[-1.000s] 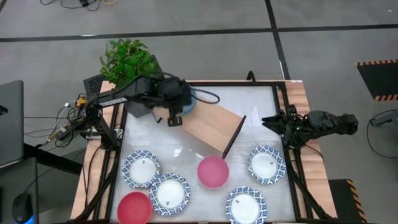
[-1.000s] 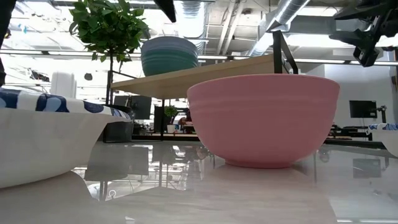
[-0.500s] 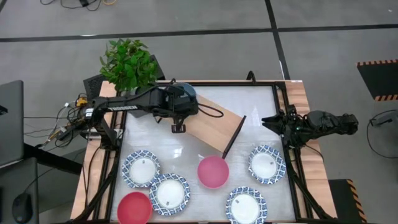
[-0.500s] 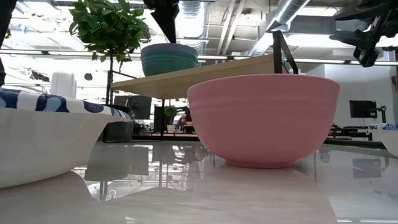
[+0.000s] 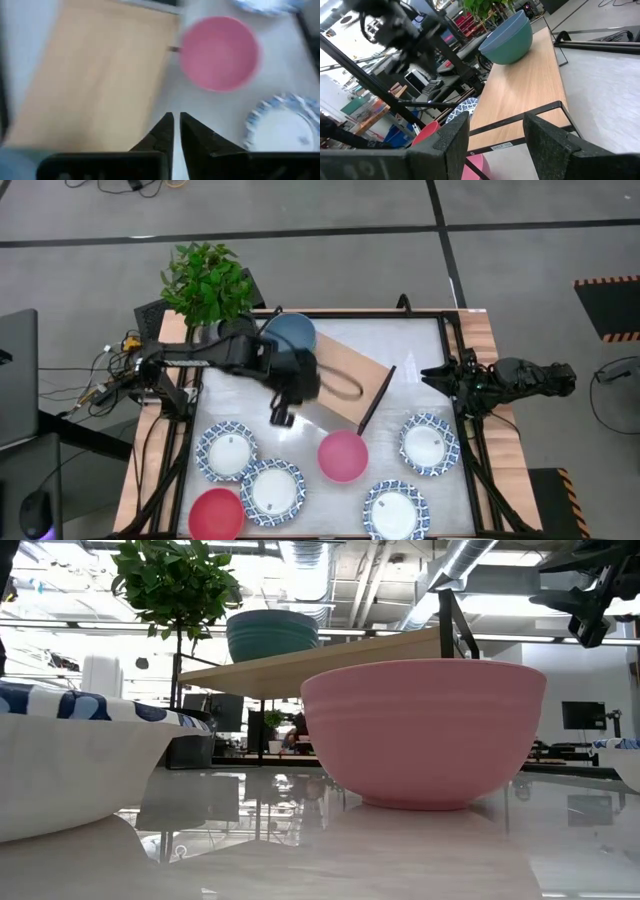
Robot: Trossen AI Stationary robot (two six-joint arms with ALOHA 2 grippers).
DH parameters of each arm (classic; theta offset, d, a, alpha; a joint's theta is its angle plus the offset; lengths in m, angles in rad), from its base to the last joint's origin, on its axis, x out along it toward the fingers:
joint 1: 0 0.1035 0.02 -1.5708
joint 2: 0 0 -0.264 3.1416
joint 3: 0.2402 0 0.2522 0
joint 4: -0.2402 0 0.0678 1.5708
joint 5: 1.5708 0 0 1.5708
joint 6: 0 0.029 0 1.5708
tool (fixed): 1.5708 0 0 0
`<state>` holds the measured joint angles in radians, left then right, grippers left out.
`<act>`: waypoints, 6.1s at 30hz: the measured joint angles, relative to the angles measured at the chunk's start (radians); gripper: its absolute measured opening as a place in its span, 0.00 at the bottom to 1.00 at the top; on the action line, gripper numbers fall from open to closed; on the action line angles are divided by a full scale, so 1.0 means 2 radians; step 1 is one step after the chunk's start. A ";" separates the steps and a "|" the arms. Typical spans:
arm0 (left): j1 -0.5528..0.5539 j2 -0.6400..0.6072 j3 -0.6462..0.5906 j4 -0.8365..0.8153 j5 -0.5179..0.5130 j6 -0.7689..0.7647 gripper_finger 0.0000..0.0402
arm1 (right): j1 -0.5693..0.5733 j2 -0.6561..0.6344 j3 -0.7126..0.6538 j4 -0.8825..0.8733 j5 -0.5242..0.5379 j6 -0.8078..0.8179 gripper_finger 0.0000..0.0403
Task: Place and stack bowls onto a shelf
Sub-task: Stack the pink bowl on top of the blue bowl on the shelf, then stack the orange bowl on top of the pink bowl on the shelf
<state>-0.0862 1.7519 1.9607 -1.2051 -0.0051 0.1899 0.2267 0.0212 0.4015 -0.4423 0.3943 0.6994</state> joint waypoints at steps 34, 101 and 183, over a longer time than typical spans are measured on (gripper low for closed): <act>-0.112 0.015 -0.315 0.384 -0.003 0.297 0.48 | 0.000 0.000 0.000 -0.017 0.000 0.005 0.53; -0.137 0.090 -0.193 0.225 0.042 0.194 0.00 | 0.000 -0.001 0.000 -0.044 0.000 0.004 0.53; 0.115 0.069 0.103 -0.183 -0.123 -0.012 0.29 | 0.000 -0.001 0.000 -0.052 0.027 0.004 0.53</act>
<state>0.1436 1.8896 2.1674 -1.5707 -0.2513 0.1650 0.2265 0.0196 0.4019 -0.5472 0.4473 0.7071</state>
